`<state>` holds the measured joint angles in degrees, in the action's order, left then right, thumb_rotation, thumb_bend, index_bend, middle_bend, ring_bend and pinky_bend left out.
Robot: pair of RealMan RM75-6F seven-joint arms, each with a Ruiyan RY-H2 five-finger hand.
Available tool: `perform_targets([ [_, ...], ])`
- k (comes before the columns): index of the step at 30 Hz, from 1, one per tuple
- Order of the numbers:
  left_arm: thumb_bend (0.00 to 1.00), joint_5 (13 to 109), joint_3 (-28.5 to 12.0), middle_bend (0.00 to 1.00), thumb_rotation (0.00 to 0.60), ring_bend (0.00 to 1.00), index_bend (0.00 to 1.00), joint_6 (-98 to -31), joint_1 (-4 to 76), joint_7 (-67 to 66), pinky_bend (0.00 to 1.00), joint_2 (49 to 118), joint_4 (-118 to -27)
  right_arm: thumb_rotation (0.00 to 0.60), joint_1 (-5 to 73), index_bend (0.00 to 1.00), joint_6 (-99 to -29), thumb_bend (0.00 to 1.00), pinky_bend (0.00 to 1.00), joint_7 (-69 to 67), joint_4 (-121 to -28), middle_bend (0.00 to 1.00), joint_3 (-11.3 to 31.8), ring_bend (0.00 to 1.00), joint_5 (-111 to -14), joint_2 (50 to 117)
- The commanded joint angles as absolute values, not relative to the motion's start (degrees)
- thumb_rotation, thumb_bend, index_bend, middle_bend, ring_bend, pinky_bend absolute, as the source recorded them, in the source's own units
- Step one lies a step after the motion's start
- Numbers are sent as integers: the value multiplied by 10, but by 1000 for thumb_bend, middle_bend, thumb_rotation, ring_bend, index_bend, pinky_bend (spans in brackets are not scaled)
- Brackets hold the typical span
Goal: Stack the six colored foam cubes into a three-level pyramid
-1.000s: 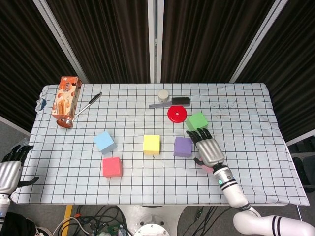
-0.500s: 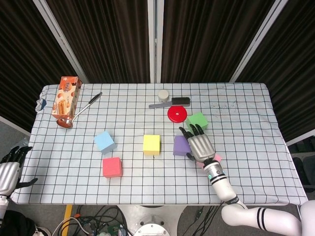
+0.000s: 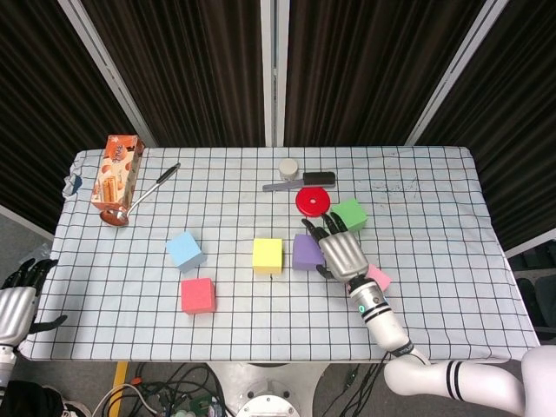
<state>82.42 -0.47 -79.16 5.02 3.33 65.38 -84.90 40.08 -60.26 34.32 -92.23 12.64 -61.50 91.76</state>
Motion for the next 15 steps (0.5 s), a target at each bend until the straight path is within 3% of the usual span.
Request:
perform_targets([
  [1, 0, 825, -4, 113, 600, 62, 111, -792, 49, 34, 174, 652, -850, 600, 413, 0, -595, 239, 0, 351, -903, 429, 121, 0, -619, 936],
  [15, 0, 825, -3, 113, 600, 62, 111, -786, 50, 48, 174, 654, -838, 600, 437, 0, -581, 240, 0, 340, -859, 429, 115, 0, -617, 974],
])
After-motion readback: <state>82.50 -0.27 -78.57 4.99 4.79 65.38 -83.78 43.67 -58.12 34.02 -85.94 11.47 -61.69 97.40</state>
